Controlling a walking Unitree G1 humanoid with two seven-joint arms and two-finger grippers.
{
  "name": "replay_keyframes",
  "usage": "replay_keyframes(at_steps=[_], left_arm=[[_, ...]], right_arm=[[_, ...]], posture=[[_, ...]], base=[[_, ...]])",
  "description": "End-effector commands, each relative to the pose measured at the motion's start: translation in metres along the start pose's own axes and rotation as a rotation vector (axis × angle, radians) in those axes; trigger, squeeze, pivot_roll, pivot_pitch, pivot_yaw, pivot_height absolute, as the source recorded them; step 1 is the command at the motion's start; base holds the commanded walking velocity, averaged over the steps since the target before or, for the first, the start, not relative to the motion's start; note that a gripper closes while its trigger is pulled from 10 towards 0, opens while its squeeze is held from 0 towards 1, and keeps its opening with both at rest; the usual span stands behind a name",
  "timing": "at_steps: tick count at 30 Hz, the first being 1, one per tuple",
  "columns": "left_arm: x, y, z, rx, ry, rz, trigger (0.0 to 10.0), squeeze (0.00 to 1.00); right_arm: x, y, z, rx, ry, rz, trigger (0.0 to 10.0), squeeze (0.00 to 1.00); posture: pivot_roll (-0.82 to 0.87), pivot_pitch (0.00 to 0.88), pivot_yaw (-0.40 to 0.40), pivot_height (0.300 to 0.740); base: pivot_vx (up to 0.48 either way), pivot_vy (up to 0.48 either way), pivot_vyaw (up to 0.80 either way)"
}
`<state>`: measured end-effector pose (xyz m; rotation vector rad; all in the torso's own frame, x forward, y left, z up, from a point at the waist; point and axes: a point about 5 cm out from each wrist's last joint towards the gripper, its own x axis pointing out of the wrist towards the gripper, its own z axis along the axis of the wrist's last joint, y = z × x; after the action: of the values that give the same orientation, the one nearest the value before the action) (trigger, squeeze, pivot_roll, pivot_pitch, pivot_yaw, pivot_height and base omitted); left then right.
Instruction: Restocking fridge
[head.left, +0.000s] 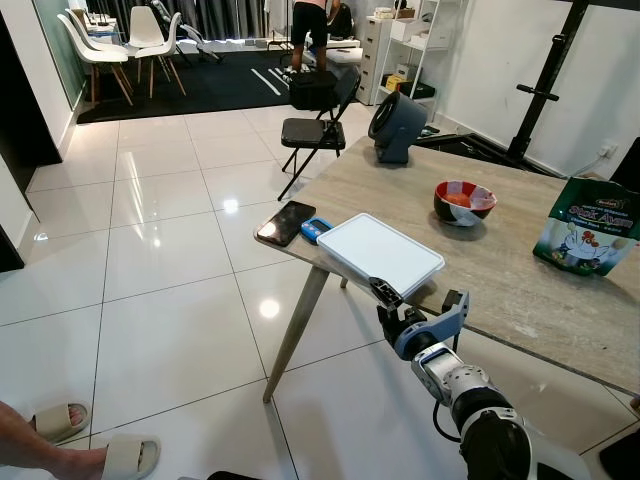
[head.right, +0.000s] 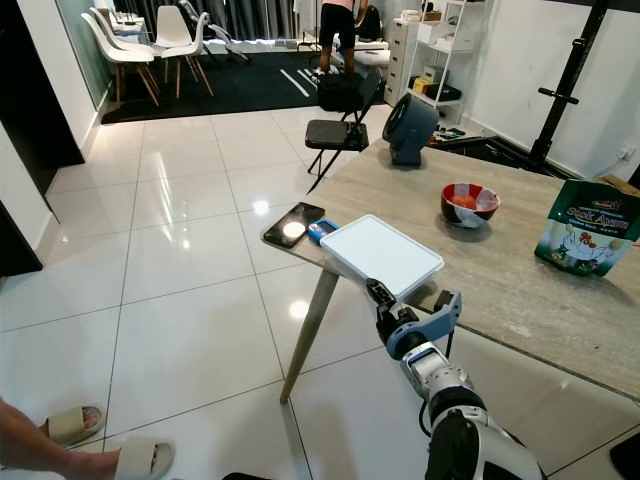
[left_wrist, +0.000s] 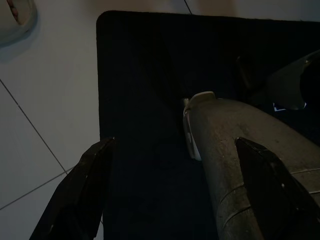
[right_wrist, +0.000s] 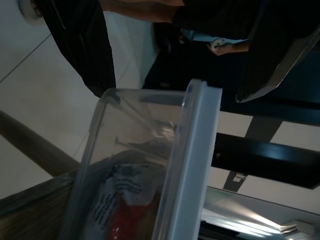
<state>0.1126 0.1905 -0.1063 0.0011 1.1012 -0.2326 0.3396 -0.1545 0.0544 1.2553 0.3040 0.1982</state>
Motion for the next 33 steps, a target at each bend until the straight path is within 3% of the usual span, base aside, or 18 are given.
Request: replay_keyframes(at_steps=[1,3,4,5,6,7,15,16,17,19,20,33], left_arm=[[-0.002,-0.002,-0.011,0.008,0.047,-0.008,10.0,0.00],[-0.002,-0.002,-0.011,0.009,0.046,-0.008,10.0,0.00],[-0.002,-0.002,-0.011,0.009,0.046,-0.008,10.0,0.00],[-0.002,-0.002,-0.011,0.009,0.046,-0.008,10.0,0.00],[-0.002,-0.002,-0.011,0.009,0.046,-0.008,10.0,0.00],[-0.001,-0.002,-0.010,0.009,0.045,-0.008,10.0,0.00],[-0.001,-0.003,-0.011,0.007,0.046,-0.009,10.0,0.00],[-0.001,-0.003,-0.011,0.007,0.046,-0.009,10.0,0.00],[-0.001,-0.003,-0.011,0.006,0.046,-0.009,10.0,0.00],[-0.001,-0.003,-0.010,0.006,0.046,-0.009,10.0,0.00],[-0.001,-0.003,-0.010,0.006,0.046,-0.009,10.0,0.00],[-0.002,-0.001,-0.011,0.005,0.049,-0.006,10.0,0.00]], right_arm=[[0.002,0.001,0.003,-0.010,-0.010,-0.021,10.0,0.00],[0.002,0.001,0.004,-0.012,-0.017,-0.033,10.0,0.00],[0.002,0.001,0.004,-0.013,-0.021,-0.036,10.0,0.60],[0.002,0.001,0.004,-0.013,-0.021,-0.036,10.0,0.60],[0.002,0.001,0.005,-0.021,-0.024,-0.036,10.0,0.95],[0.003,0.003,0.007,-0.028,-0.032,-0.029,10.0,1.00],[0.003,0.003,0.010,-0.018,-0.051,-0.050,10.0,1.00],[0.003,0.003,0.011,-0.006,-0.060,-0.053,10.0,0.89],[0.003,0.002,0.013,0.009,-0.071,-0.060,10.0,0.33],[0.003,0.002,0.013,0.013,-0.073,-0.062,10.0,0.33],[0.003,0.002,0.013,0.019,-0.076,-0.062,10.0,0.00],[0.004,0.004,0.019,0.070,-0.139,-0.087,10.0,0.00]], posture=[[-0.11,0.000,-0.038,0.740],[-0.11,0.000,-0.037,0.740],[-0.11,0.000,-0.037,0.740],[-0.11,0.000,-0.037,0.740],[-0.11,0.000,-0.036,0.740],[-0.11,0.000,-0.036,0.740],[-0.11,0.000,-0.036,0.740],[-0.11,0.000,-0.036,0.740],[-0.11,0.000,-0.036,0.740],[-0.11,0.000,-0.036,0.740],[-0.11,0.000,-0.036,0.740],[-0.10,0.000,-0.037,0.740]], base=[[0.000,0.000,0.00],[0.000,0.000,0.00],[0.000,0.000,0.00],[0.000,0.000,0.00],[0.000,0.000,0.00],[0.000,0.000,0.00],[0.000,0.000,0.00],[0.000,0.000,0.00],[0.000,0.000,0.00],[0.000,0.000,0.00],[0.000,0.000,0.00],[0.000,0.000,0.00]])
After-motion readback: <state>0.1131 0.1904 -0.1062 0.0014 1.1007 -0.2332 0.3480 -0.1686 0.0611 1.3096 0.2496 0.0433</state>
